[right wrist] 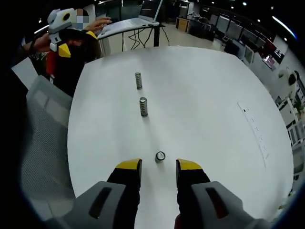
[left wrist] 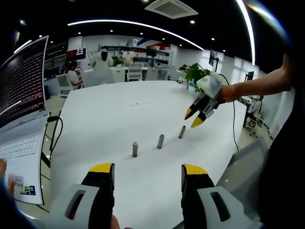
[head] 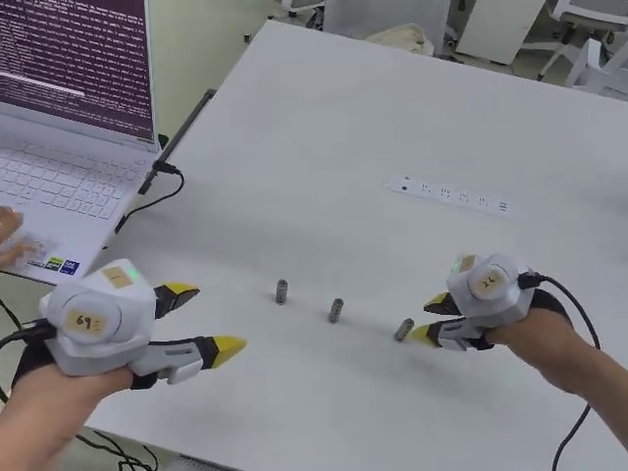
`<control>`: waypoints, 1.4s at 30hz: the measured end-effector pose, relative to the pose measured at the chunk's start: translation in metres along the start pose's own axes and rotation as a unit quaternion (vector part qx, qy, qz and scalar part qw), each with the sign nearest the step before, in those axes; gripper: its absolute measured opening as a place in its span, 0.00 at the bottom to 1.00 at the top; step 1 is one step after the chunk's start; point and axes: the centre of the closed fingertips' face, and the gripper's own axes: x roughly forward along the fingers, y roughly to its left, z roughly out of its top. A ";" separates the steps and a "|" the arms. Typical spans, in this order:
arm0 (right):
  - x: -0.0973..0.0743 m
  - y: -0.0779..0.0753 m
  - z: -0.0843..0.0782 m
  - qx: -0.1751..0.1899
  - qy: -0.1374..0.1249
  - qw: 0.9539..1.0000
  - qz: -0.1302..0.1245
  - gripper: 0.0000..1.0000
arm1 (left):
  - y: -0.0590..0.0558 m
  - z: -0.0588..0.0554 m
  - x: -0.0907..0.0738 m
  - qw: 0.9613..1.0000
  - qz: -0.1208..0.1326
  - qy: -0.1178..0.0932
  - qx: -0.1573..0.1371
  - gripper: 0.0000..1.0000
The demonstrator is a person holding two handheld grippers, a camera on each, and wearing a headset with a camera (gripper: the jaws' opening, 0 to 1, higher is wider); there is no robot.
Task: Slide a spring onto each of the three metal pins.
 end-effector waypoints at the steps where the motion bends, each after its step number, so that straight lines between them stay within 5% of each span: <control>1: -0.002 0.001 -0.001 0.004 -0.004 1.000 -0.004 0.27 | 0.000 0.000 0.000 1.000 -0.001 0.000 0.000 0.51; 11: -0.019 0.007 0.004 0.051 -0.066 0.996 -0.036 0.30 | -0.002 -0.001 0.005 1.000 -0.013 0.000 0.006 0.52; 21: -0.039 0.018 0.011 0.117 -0.129 0.983 -0.055 0.35 | -0.004 0.000 0.009 1.000 -0.023 0.001 0.011 0.52; 42: -0.060 0.065 -0.026 0.190 -0.153 0.967 -0.078 0.50 | -0.014 0.002 0.015 0.999 -0.040 0.004 0.024 0.53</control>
